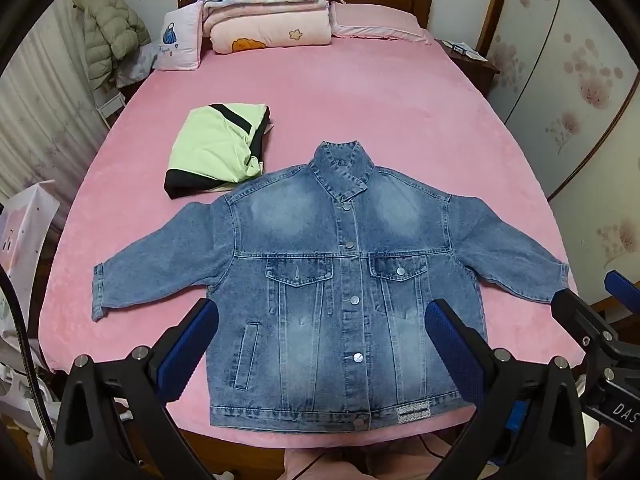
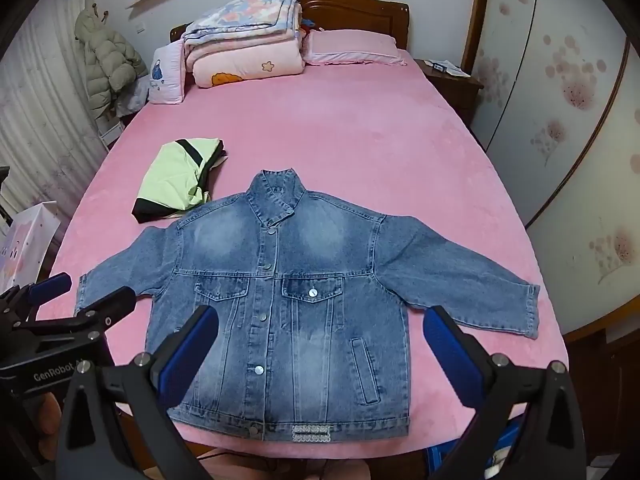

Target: Fold large clothes

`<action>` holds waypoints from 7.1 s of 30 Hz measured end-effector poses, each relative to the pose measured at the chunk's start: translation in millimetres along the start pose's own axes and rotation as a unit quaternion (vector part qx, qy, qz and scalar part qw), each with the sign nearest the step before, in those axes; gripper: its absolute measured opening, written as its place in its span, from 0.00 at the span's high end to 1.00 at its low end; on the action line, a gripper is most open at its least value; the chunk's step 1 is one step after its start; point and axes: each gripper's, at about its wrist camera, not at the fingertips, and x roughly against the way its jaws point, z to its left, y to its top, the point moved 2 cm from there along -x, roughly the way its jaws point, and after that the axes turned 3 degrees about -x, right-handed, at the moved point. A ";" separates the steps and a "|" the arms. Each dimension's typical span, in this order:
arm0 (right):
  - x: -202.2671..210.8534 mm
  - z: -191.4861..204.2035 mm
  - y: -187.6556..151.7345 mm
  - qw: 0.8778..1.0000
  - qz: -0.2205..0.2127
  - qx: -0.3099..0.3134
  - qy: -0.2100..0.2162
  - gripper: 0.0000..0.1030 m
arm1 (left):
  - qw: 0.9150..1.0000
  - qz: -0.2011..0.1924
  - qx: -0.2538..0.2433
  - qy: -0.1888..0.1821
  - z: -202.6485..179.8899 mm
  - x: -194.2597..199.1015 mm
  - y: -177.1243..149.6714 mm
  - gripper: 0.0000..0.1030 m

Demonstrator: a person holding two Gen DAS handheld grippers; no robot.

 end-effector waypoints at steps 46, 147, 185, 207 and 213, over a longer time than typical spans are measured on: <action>26.2 17.6 -18.0 1.000 -0.022 0.003 -0.013 0.00 | 1.000 -0.023 0.012 -0.009 12.5 21.2 -10.3 0.00; -267.2 -528.8 -151.2 0.905 0.129 -0.406 0.018 0.40 | 0.978 -0.001 -0.197 -0.067 -459.5 -182.6 81.8 0.00; -256.2 -536.6 -163.7 0.890 0.132 -0.436 -0.010 0.53 | 0.990 0.017 -0.130 -0.058 -350.5 -171.4 62.7 0.00; -162.2 -423.0 0.2 0.939 -0.035 -0.315 0.135 0.95 | 0.992 -0.042 -0.111 -0.035 -287.6 -114.8 84.7 0.00; -116.1 -243.7 92.2 0.968 -0.100 -0.112 0.201 0.95 | 0.997 -0.072 -0.029 -0.014 -168.5 -93.9 99.1 0.00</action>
